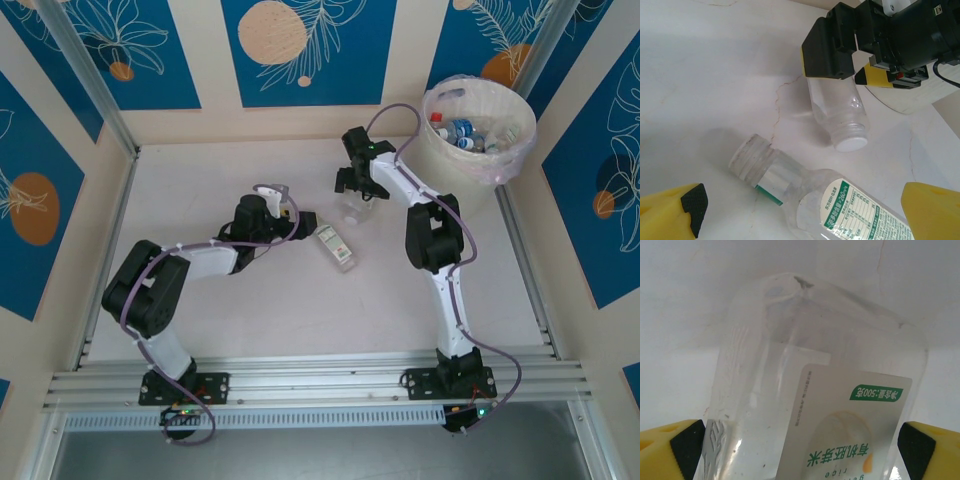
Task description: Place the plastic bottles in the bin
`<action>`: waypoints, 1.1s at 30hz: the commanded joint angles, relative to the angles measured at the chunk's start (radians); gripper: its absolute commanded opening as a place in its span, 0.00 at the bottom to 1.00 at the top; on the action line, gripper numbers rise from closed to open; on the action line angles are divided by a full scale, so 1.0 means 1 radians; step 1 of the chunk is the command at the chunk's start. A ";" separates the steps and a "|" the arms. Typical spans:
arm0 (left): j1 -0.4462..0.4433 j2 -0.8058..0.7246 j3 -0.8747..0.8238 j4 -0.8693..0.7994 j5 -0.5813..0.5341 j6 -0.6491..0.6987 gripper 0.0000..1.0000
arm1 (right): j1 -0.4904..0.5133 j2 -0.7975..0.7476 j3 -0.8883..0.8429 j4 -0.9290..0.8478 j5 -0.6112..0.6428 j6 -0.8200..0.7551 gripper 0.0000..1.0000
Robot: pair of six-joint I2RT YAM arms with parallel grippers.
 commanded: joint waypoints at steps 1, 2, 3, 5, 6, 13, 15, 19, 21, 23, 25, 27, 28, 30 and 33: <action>0.014 0.019 0.001 0.017 -0.013 -0.021 1.00 | 0.006 0.067 -0.004 -0.055 -0.021 0.031 0.99; 0.016 0.020 -0.001 0.017 -0.013 -0.022 1.00 | 0.006 0.068 -0.006 -0.056 -0.022 0.033 0.99; 0.016 0.020 -0.001 0.017 -0.014 -0.023 1.00 | 0.004 0.071 -0.010 -0.055 -0.020 0.032 0.99; 0.018 0.021 -0.002 0.016 -0.020 -0.028 1.00 | 0.001 0.072 -0.023 -0.053 -0.017 0.034 1.00; 0.019 0.024 -0.002 0.015 -0.020 -0.030 1.00 | -0.001 0.071 -0.034 -0.049 -0.019 0.034 0.99; 0.026 0.032 -0.004 0.021 -0.017 -0.047 1.00 | -0.010 -0.018 -0.177 0.068 -0.056 0.016 0.77; 0.026 0.035 -0.002 0.021 -0.016 -0.050 1.00 | -0.011 -0.057 -0.212 0.106 -0.062 0.007 0.73; 0.029 0.060 0.037 0.007 0.041 -0.059 1.00 | -0.019 -0.135 -0.290 0.176 -0.072 -0.008 0.68; 0.029 0.084 0.067 0.006 0.082 -0.076 1.00 | -0.028 -0.184 -0.361 0.235 -0.117 -0.006 0.63; 0.027 0.106 0.079 0.031 0.102 -0.101 1.00 | -0.041 -0.236 -0.441 0.296 -0.159 0.000 0.59; 0.027 0.120 0.086 0.047 0.110 -0.120 1.00 | -0.054 -0.299 -0.543 0.380 -0.196 0.000 0.57; 0.027 0.127 0.095 0.044 0.121 -0.123 1.00 | -0.075 -0.356 -0.637 0.454 -0.259 0.005 0.54; 0.028 0.129 0.096 0.043 0.126 -0.124 1.00 | -0.088 -0.390 -0.688 0.498 -0.294 0.009 0.54; 0.027 0.127 0.094 0.041 0.124 -0.123 1.00 | -0.119 -0.451 -0.784 0.585 -0.371 0.021 0.52; 0.027 0.122 0.089 0.036 0.120 -0.120 1.00 | -0.174 -0.518 -0.901 0.694 -0.531 0.042 0.51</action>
